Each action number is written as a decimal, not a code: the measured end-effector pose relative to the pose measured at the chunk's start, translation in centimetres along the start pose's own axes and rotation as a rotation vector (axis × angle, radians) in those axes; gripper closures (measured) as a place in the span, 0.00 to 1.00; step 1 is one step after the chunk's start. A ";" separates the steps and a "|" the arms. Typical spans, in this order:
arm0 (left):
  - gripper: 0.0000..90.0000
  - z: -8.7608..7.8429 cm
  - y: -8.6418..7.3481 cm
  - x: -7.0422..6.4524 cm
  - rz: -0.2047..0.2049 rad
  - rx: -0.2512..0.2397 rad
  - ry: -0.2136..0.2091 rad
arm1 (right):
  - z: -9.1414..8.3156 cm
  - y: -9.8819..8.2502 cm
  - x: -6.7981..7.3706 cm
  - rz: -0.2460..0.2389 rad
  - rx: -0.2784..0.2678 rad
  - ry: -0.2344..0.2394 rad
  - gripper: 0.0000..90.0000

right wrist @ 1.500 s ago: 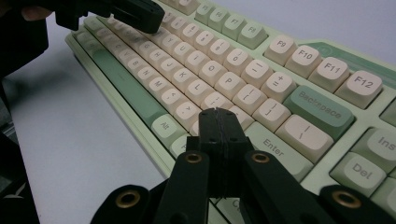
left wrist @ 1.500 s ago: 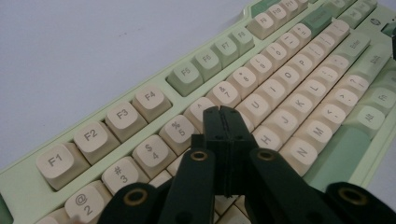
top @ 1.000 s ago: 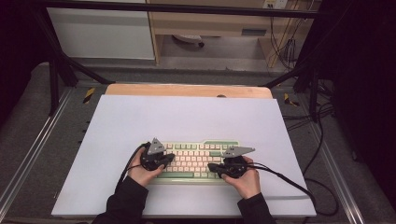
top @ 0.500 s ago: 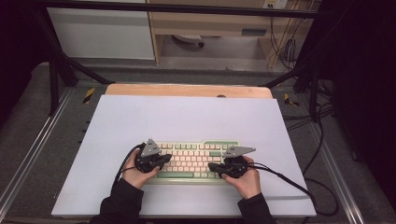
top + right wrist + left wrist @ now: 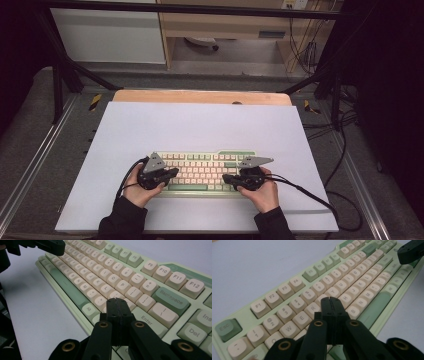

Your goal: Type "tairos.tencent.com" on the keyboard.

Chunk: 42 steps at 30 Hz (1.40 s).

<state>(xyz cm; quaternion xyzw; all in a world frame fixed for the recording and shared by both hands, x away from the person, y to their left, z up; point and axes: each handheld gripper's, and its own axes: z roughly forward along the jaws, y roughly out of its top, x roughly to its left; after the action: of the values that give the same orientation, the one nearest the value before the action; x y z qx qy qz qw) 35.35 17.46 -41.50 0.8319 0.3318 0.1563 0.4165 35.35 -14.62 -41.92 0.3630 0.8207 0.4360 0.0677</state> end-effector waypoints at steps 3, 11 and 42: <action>1.00 -0.5 -0.5 0.3 -0.006 -0.002 0.001 | 0.1 0.0 0.0 -0.004 0.005 -0.001 1.00; 1.00 -1.6 -1.7 1.1 -0.031 -0.006 0.015 | 0.7 0.5 0.6 -0.017 0.013 0.010 1.00; 1.00 -3.1 -3.6 2.3 -0.082 -0.024 0.027 | 3.7 1.0 1.5 -0.036 0.052 0.036 1.00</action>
<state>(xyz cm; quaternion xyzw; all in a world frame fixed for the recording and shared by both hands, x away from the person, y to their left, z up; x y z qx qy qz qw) 33.87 22.41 -42.49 0.8103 0.3692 0.1541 0.4282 36.39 -10.81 -43.06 0.3420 0.8392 0.4196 0.0515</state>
